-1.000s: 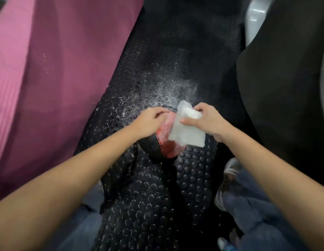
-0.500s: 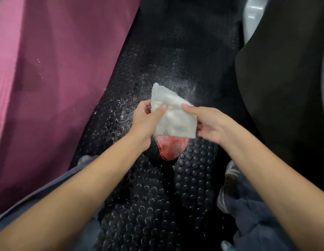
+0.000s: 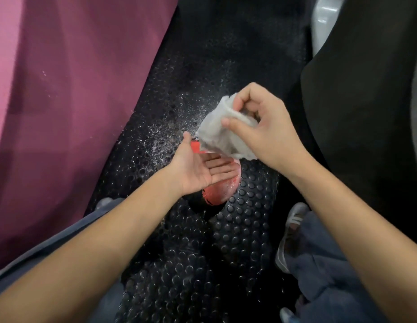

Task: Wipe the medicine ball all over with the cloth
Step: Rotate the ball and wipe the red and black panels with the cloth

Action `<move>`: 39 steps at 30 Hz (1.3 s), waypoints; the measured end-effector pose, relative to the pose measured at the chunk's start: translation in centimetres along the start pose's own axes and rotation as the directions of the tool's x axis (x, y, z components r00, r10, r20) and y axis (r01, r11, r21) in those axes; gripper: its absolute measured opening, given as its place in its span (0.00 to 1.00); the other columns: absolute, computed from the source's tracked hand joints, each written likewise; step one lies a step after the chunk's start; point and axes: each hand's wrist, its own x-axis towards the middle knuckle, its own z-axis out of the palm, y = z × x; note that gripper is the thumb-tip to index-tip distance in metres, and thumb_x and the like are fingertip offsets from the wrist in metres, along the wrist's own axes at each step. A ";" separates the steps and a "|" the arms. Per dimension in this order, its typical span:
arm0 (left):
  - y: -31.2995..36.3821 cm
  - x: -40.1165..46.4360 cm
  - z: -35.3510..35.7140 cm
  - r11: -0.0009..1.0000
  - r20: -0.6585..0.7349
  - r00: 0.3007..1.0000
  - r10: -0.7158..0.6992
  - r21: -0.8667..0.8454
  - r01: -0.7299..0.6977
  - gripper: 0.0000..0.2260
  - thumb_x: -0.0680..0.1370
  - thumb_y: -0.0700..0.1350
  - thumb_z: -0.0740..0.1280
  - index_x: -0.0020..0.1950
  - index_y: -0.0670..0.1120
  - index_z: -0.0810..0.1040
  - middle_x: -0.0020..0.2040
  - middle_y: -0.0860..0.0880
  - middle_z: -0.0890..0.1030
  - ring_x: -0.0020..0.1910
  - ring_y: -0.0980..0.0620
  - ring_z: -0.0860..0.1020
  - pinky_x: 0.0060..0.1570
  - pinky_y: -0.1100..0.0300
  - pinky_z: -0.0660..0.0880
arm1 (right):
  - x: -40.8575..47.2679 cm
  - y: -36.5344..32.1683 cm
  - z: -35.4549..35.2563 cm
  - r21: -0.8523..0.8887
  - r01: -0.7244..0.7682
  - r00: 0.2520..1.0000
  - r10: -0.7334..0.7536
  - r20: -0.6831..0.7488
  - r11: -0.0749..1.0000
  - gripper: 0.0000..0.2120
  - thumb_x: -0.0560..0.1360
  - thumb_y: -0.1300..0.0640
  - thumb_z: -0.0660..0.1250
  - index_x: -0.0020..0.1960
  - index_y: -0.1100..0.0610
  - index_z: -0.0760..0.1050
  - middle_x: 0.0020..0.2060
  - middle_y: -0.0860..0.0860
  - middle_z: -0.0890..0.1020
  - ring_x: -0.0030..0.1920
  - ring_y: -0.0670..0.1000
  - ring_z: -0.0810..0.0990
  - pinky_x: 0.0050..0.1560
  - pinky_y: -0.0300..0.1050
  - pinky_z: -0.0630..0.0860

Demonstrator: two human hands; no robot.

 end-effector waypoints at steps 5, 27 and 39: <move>0.4 -0.3 0.2 0.996 0.024 0.997 0.068 0.050 -0.069 0.25 0.82 0.59 0.54 0.45 0.39 0.79 0.34 0.42 0.82 0.29 0.47 0.82 0.26 0.60 0.78 | -3.3 -2.2 -0.3 -0.031 -0.026 0.931 0.036 0.362 0.999 0.17 0.68 0.62 0.75 0.55 0.51 0.77 0.36 0.40 0.78 0.35 0.44 0.76 0.37 0.34 0.71; 2.0 -1.5 1.4 0.862 0.230 0.959 0.166 0.438 -0.254 0.10 0.77 0.46 0.66 0.54 0.42 0.78 0.44 0.46 0.85 0.41 0.51 0.84 0.39 0.59 0.82 | 1.0 3.3 -0.1 -0.130 -0.351 0.934 0.338 -0.114 0.927 0.24 0.70 0.39 0.70 0.58 0.53 0.76 0.46 0.46 0.79 0.45 0.40 0.76 0.50 0.37 0.73; 1.3 -0.5 2.0 0.684 0.021 0.906 0.422 0.649 -0.334 0.17 0.83 0.55 0.57 0.70 0.52 0.68 0.64 0.50 0.75 0.57 0.50 0.76 0.59 0.48 0.75 | -0.4 4.2 1.4 0.110 -0.478 0.872 0.486 -0.060 0.872 0.14 0.79 0.54 0.62 0.52 0.66 0.76 0.46 0.60 0.81 0.44 0.52 0.78 0.44 0.51 0.77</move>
